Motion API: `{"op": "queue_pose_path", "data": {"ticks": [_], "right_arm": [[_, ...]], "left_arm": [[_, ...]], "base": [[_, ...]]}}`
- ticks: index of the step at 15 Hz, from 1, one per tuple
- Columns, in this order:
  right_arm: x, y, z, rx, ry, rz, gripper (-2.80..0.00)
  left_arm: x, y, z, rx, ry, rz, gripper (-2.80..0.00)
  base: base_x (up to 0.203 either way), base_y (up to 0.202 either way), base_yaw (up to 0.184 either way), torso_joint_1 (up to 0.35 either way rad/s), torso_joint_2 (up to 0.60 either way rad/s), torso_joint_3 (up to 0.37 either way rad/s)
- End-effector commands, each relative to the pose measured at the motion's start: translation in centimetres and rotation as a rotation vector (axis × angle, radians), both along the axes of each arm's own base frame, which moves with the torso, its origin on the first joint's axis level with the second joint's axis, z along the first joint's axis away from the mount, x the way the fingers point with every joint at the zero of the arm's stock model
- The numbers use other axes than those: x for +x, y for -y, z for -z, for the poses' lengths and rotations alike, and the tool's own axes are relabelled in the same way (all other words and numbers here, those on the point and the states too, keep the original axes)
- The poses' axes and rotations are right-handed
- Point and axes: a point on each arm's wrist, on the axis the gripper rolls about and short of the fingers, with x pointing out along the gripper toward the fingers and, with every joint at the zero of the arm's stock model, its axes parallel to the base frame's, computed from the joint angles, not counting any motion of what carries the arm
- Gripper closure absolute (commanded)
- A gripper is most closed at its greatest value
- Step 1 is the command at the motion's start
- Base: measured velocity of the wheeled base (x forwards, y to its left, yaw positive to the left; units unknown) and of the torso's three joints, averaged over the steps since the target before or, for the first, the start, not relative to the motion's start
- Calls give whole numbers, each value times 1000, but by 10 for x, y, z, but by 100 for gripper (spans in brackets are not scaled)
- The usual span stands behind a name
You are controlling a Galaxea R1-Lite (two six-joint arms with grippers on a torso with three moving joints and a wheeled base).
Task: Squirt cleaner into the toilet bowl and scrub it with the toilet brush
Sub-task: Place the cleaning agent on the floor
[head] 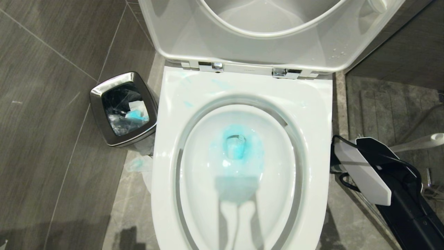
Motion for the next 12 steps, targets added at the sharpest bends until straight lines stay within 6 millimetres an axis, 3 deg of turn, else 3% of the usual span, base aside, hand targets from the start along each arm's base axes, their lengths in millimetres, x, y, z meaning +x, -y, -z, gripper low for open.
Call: {"op": "queue_pose_path", "data": {"ticks": [1,10,11,12], "right_arm": [[1,0,9,-3,-3,2,0],[1,1,7,-3,5,4,0],[1,1,7,-2,4,4,-280],[1,1,8,-3,3,3,-280]], "left_arm": [[0,0,0,1,-2,0,0],[0,0,0,1,-2,0,0],[0,0,0,2,-1,0,0],[0,0,0,2,0,0,0]], "base": [[0,0,0,0,0,0],[0,0,0,0,0,0],[0,0,0,0,0,0],[0,0,0,0,0,0]]}}
